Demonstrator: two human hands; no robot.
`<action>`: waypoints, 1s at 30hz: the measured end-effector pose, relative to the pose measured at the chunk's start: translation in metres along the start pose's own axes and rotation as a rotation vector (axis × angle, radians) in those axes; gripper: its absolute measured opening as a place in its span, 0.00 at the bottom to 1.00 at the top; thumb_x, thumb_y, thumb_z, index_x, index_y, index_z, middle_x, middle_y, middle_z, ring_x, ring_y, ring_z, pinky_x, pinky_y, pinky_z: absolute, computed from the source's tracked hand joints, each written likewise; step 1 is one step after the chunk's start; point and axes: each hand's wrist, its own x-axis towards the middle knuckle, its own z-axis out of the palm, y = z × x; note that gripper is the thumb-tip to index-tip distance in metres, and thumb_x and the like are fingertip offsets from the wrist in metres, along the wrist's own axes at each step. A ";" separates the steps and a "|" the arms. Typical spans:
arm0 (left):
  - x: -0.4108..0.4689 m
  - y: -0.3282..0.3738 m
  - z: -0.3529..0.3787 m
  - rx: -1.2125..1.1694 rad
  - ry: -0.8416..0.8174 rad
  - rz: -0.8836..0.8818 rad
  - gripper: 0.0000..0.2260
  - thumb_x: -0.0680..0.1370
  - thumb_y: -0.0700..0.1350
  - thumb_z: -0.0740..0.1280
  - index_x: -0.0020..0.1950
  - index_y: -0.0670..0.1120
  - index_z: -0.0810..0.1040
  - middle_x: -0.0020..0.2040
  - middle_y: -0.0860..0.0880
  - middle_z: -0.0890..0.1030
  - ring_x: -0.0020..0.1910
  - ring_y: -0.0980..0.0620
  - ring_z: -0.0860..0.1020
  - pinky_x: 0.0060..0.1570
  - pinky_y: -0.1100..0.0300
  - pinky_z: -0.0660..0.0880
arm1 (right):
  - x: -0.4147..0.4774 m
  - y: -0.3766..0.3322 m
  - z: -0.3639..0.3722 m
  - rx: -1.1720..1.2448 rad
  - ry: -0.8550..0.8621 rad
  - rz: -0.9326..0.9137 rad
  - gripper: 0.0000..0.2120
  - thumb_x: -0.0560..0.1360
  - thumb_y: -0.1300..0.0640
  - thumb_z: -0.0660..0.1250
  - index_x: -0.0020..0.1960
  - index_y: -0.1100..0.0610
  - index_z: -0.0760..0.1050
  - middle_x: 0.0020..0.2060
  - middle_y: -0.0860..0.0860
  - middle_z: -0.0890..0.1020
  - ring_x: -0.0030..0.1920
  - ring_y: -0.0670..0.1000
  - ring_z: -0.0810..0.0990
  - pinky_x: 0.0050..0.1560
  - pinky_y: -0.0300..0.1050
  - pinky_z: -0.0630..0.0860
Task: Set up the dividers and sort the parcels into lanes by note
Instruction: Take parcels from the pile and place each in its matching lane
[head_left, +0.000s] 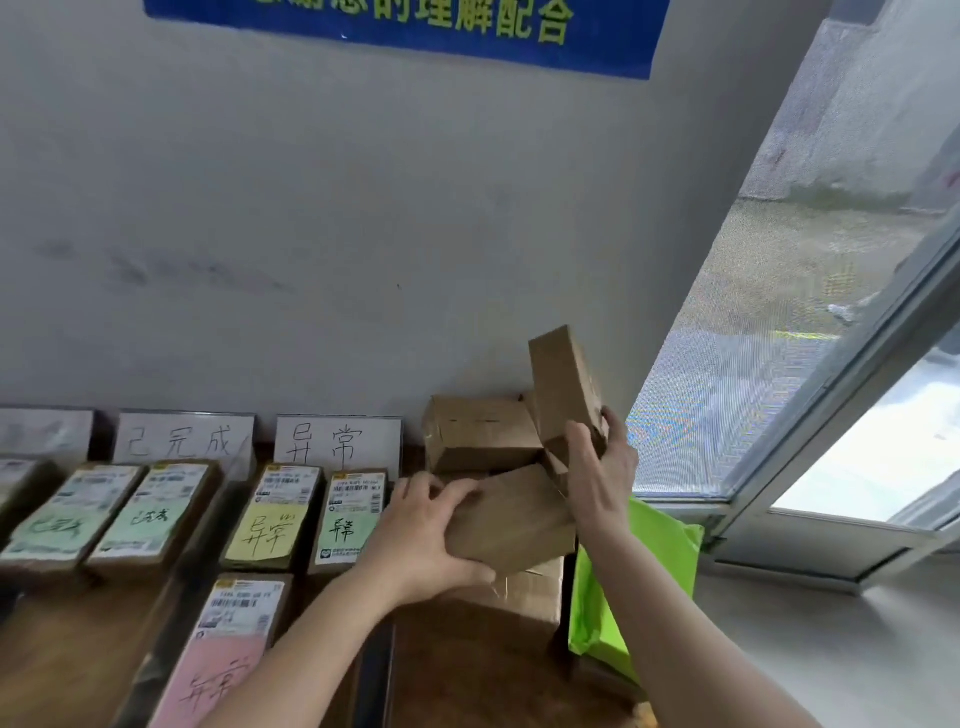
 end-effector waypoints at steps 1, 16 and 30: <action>-0.005 -0.004 -0.006 -0.109 -0.016 -0.037 0.40 0.64 0.64 0.75 0.72 0.64 0.60 0.64 0.52 0.64 0.67 0.50 0.63 0.66 0.51 0.68 | 0.000 0.000 -0.004 0.082 0.026 0.003 0.38 0.61 0.37 0.61 0.69 0.50 0.72 0.59 0.59 0.75 0.59 0.57 0.74 0.65 0.56 0.70; -0.054 -0.023 -0.021 -1.845 -0.093 -0.181 0.25 0.76 0.49 0.67 0.73 0.49 0.70 0.67 0.37 0.76 0.65 0.34 0.75 0.64 0.33 0.70 | -0.088 0.016 -0.009 0.699 -0.365 0.238 0.09 0.68 0.51 0.63 0.45 0.54 0.75 0.33 0.50 0.81 0.34 0.47 0.79 0.43 0.47 0.73; -0.097 0.010 -0.023 -1.265 0.254 -0.242 0.31 0.64 0.49 0.79 0.64 0.58 0.71 0.48 0.51 0.85 0.53 0.45 0.82 0.57 0.41 0.77 | -0.112 0.004 -0.018 0.280 -0.493 0.039 0.42 0.49 0.37 0.80 0.58 0.53 0.74 0.49 0.51 0.85 0.49 0.51 0.85 0.46 0.44 0.81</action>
